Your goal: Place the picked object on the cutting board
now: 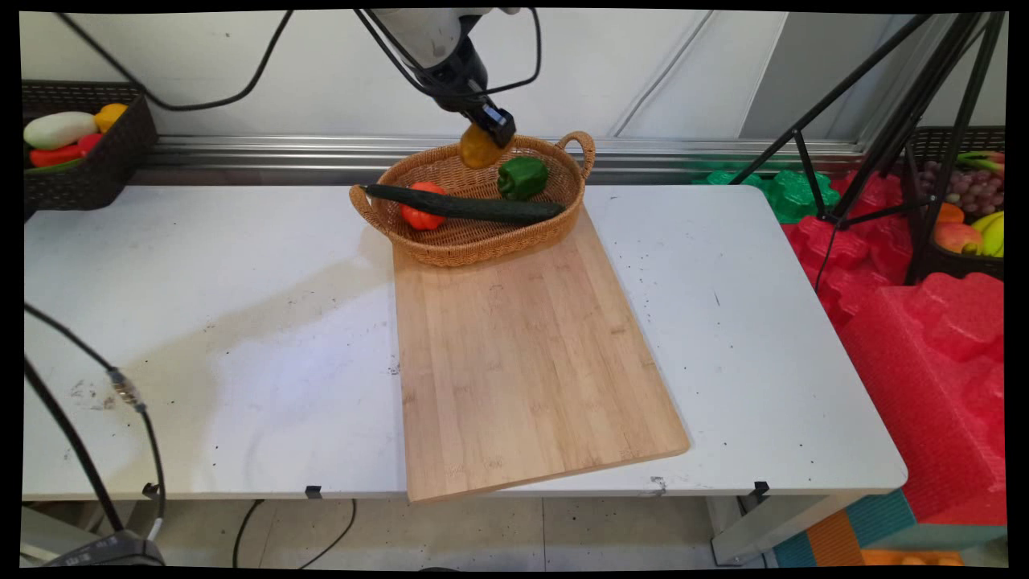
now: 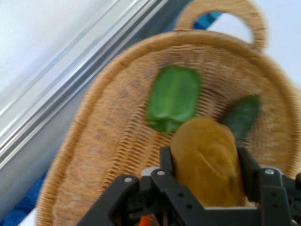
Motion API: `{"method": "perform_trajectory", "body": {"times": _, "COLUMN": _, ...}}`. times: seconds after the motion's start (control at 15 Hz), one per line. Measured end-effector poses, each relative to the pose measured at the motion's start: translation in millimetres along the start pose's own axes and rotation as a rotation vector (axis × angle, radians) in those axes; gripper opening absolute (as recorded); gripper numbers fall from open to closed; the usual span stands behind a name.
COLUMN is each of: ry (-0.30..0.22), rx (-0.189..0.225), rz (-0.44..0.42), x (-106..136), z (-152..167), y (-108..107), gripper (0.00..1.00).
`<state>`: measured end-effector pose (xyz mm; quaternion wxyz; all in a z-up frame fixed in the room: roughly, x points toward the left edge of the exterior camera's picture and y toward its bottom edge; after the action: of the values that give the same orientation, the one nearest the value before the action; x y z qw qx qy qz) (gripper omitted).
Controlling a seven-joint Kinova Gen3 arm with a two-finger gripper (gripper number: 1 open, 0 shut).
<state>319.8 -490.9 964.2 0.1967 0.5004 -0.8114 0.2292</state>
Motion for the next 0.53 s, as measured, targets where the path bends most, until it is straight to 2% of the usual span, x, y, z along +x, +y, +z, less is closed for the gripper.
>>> {"method": "perform_trajectory", "body": {"times": 0.27, "ry": 0.019, "rx": -0.053, "rz": 0.057, "x": -14, "z": -40, "y": 53, "gripper": 0.0}}
{"method": "perform_trajectory", "body": {"times": 0.53, "ry": 0.02, "rx": -0.087, "rz": 0.103, "x": -23, "z": -56, "y": 87, "gripper": 0.0}}
